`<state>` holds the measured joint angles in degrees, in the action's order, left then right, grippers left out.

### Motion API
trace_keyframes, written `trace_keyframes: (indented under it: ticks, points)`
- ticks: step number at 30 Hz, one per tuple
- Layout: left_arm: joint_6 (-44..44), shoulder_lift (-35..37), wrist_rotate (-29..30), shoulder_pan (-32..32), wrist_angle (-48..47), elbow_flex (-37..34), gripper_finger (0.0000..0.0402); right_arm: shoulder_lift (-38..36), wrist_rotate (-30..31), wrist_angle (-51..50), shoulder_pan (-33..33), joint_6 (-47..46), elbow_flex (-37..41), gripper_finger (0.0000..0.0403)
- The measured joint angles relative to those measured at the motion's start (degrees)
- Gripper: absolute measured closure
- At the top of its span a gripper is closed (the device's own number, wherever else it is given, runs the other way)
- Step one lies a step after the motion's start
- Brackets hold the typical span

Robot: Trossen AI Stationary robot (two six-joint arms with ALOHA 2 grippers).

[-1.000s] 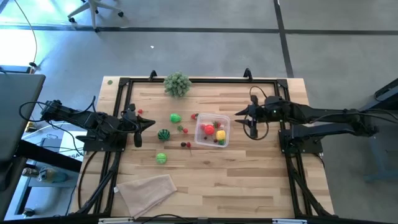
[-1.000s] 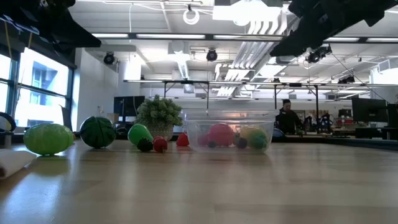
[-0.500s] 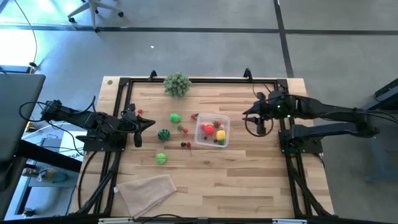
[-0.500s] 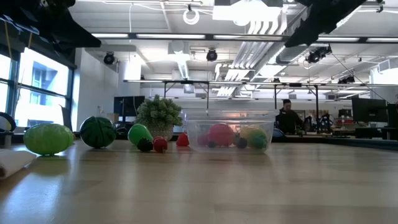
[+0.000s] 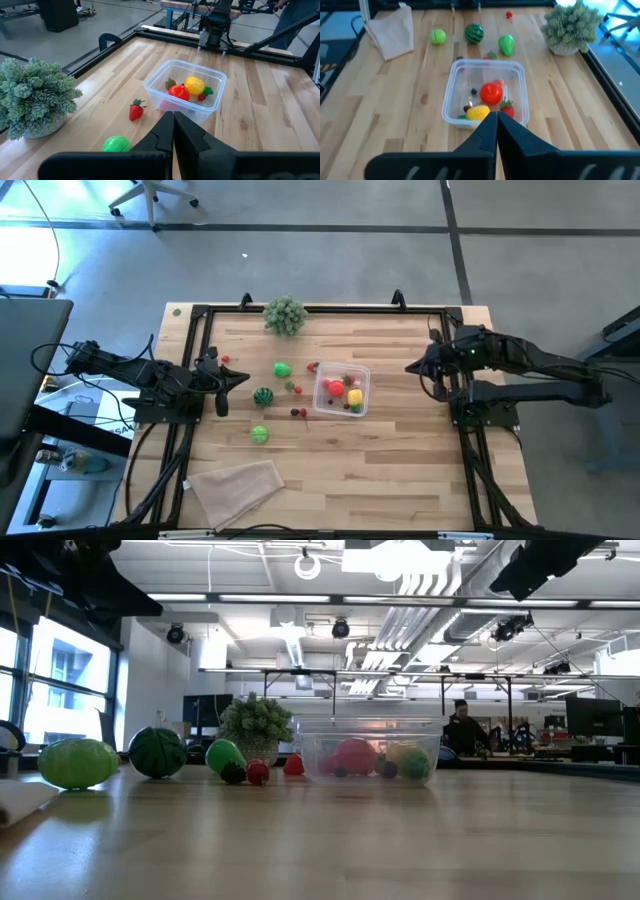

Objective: Pick and placing Produce into tupperware
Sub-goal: Put the strawberry into the transparent bin

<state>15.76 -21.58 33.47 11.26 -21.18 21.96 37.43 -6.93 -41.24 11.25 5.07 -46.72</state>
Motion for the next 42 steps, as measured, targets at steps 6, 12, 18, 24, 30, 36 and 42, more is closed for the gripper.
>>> trace_keyframes:
  ticks: [6, 12, 18, 24, 30, 36, 42]
  points:
    - [0.01, 0.00, 0.02, -0.02, 0.01, 0.00, 0.0401, 0.07, 0.84, -2.43, 0.00, -0.09, 0.02, 0.0401]
    - [-1.44, 0.00, 0.02, -0.02, -0.03, 0.00, 0.0401, 0.09, 0.83, -2.50, 0.00, -0.10, 0.02, 0.0401]
    - [-7.38, -0.02, 0.02, -0.02, -0.03, 0.00, 0.0401, 0.09, 0.82, -2.48, 0.00, -0.10, 0.04, 0.0401]
    - [-13.84, 0.07, 1.65, 0.00, -0.02, 0.00, 0.0401, 0.09, 0.82, -2.48, 0.00, -0.10, 0.04, 0.0401]
    - [-13.84, 0.06, 1.54, 0.01, 1.67, 0.00, 0.0401, 0.09, 0.80, -2.48, 0.00, -0.10, 0.07, 0.0401]
    - [-8.96, -0.04, -0.17, -0.01, 4.85, 0.00, 0.0401, 0.09, 0.78, -2.48, 0.00, -0.10, 0.07, 0.0401]
    - [-3.05, -0.02, -0.48, -0.02, 5.25, 0.00, 0.0401, 0.09, 0.78, -2.48, 0.00, -0.11, 0.07, 0.0401]
